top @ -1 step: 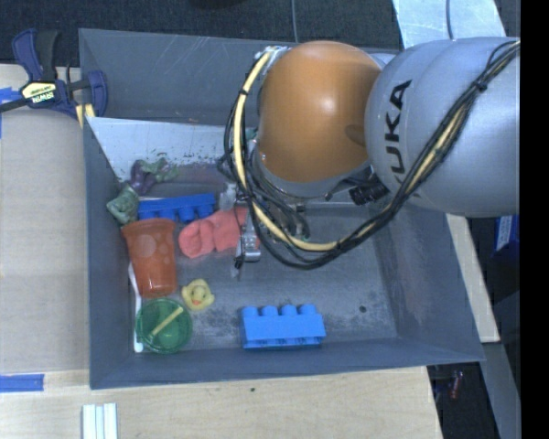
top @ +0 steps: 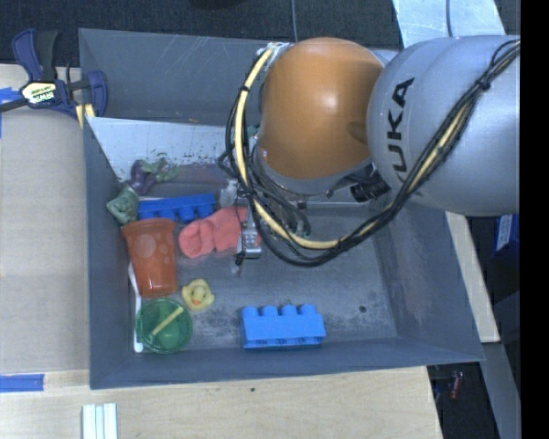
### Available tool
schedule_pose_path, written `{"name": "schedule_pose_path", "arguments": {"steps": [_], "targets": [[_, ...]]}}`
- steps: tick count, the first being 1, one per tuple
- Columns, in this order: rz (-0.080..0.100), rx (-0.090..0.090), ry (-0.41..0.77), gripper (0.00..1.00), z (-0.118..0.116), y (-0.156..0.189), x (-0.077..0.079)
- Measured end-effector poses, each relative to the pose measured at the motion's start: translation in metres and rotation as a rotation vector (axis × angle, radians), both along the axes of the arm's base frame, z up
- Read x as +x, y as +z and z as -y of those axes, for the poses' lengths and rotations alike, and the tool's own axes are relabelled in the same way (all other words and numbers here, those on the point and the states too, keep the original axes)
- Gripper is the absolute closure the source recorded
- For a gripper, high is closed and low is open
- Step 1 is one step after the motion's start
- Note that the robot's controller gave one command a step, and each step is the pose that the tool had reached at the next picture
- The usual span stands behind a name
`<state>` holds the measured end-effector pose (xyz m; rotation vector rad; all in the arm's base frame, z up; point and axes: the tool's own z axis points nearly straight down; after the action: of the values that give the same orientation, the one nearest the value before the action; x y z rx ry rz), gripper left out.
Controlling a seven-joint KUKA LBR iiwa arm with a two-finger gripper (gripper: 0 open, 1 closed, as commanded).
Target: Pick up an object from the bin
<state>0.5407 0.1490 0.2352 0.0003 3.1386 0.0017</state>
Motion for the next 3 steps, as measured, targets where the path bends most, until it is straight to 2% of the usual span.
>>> {"name": "schedule_pose_path", "arguments": {"steps": [1,2,3], "targets": [[0.007,0.001,0.042,0.00,-0.004,-0.061,0.037],[0.010,0.002,0.059,0.00,0.017,-0.132,0.032],[0.023,0.001,0.232,1.00,0.079,-0.162,0.070]]}}
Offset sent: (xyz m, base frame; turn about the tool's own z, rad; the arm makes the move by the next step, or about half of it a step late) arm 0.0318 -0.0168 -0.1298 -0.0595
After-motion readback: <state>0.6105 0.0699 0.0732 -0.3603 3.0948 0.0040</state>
